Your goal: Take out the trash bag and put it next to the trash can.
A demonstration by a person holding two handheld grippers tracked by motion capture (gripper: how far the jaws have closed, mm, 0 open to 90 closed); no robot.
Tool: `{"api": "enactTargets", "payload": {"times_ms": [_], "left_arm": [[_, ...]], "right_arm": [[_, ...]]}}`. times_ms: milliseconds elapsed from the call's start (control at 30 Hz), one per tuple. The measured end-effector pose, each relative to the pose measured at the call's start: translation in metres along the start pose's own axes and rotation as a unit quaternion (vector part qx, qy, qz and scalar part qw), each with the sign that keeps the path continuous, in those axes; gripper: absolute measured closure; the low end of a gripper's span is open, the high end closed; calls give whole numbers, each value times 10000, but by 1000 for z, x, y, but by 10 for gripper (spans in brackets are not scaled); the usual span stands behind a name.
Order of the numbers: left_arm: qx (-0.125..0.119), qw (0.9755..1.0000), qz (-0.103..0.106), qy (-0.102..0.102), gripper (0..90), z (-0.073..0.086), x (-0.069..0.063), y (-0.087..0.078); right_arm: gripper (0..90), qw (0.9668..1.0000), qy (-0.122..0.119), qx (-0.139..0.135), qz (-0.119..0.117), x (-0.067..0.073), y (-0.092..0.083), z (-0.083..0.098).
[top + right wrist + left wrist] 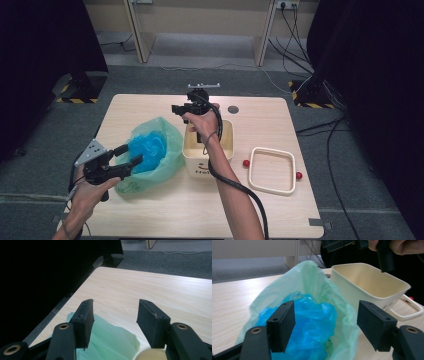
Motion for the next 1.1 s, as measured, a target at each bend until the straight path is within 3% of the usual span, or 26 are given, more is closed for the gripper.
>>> {"api": "enactTargets", "payload": {"times_ms": [200, 533, 667, 1100], "left_arm": [[24, 9996, 271, 53, 304, -1, -21, 9], [158, 9968, 758, 186, 304, 2, -60, 28], [193, 9955, 915, 145, 301, 4, -71, 33], [474, 9921, 1116, 323, 219, 37, -101, 55]], "right_arm": [[415, 10000, 61, -27, 50, -10, -15, 0], [351, 9988, 308, -285, 251, -43, -57, 2], [346, 9978, 392, -422, 334, -59, -76, 6], [330, 9952, 575, -643, 459, -103, -118, 33]]}}
Point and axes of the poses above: each handheld gripper's, and its own axes: y roughly forward along the jaws, z roughly out of its underside, x roughly to its left, the point moved 5 cm from there along y, roughly forward along the jaws
